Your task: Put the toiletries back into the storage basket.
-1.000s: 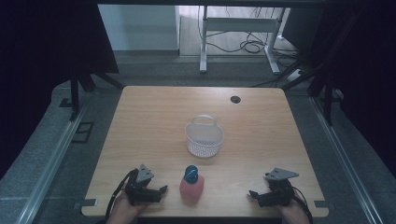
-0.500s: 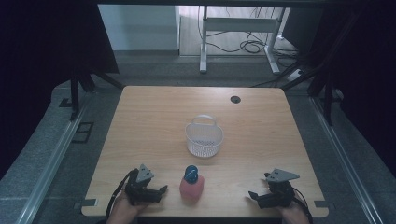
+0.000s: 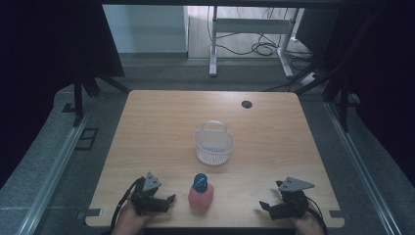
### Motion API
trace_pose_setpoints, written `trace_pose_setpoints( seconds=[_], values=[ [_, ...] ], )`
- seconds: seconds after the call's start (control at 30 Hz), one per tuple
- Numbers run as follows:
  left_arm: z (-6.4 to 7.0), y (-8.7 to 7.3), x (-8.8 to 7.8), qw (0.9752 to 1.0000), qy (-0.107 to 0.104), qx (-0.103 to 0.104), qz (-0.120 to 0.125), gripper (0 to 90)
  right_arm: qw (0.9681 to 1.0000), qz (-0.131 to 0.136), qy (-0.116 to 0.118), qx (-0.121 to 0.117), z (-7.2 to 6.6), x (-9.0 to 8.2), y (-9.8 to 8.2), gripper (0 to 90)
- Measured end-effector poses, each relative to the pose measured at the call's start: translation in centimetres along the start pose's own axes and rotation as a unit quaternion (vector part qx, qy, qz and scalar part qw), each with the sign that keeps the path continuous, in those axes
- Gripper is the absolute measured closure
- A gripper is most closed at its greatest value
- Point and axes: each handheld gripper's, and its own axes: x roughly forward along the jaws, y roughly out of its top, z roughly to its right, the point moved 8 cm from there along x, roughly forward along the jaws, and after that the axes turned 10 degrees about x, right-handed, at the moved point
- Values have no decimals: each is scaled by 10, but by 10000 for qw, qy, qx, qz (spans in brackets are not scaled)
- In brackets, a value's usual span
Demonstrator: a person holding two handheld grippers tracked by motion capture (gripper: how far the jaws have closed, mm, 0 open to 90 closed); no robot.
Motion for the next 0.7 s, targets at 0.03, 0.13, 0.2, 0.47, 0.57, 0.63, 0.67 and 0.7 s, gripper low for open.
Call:
trace_pose_setpoints(
  seconds=[0.03,0.13,0.2,0.47,0.57,0.63,0.67,0.7],
  values=[
    [0,0,0,10000,0,1,-2,100,10000,0,-6,-14,-1,0,1,10],
    [0,0,0,10000,-3,0,0,100,10000,2,62,-44,-5,-1,3,7],
    [0,0,0,10000,-3,2,0,100,9999,22,100,-76,-8,-2,5,7],
    [0,0,0,10000,-5,1,-1,100,9995,2,261,-158,-20,-3,10,15],
    [0,0,0,10000,-5,1,-1,100,9993,19,336,-164,-23,-4,12,26],
    [0,0,0,10000,-3,2,-1,100,9990,55,396,-181,-26,-5,14,32],
    [0,0,0,10000,-3,1,-2,100,9990,55,396,-181,-26,-5,14,32],
    [0,0,0,10000,0,1,-1,100,9990,72,415,-158,-27,-5,15,35]
  ],
)
